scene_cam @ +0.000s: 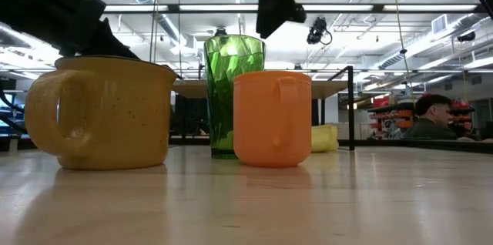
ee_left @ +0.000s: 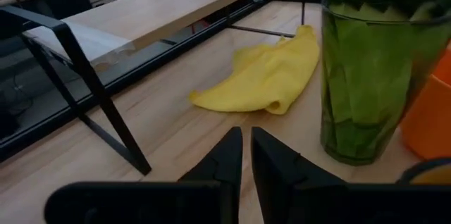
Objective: Stack small to large cups/mugs on shelf
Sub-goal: Put the green cup on the shelf
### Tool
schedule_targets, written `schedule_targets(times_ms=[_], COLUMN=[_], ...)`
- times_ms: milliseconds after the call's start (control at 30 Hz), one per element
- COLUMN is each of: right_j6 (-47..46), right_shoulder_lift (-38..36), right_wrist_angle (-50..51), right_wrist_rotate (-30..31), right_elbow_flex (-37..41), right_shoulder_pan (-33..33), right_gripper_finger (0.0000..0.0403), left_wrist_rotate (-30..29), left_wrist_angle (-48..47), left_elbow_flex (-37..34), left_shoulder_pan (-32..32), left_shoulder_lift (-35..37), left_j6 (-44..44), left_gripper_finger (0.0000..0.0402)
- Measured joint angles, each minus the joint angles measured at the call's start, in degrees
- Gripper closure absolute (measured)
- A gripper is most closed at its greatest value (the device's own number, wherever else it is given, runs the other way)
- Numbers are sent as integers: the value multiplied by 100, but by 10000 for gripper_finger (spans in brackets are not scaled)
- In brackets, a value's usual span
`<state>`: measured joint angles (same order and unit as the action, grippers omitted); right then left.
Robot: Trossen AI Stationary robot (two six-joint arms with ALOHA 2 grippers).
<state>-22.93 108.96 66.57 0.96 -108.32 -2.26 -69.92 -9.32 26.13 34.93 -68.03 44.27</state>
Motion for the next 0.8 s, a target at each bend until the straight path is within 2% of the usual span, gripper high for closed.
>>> schedule_targets(times_ms=[367,800], right_j6=[135,106], right_shoulder_lift=[465,323], right_wrist_angle=[-66,-273], right_wrist_rotate=[-292,-270], right_elbow_flex=[10,5], right_shoulder_pan=[-260,-200], right_gripper_finger=[318,318], left_wrist_rotate=[33,57], left_wrist_angle=[50,81], left_elbow_flex=[0,0], left_shoulder_pan=[-95,-95], left_shoulder_lift=[-7,-7], left_j6=[-65,-120], left_gripper_finger=[365,369])
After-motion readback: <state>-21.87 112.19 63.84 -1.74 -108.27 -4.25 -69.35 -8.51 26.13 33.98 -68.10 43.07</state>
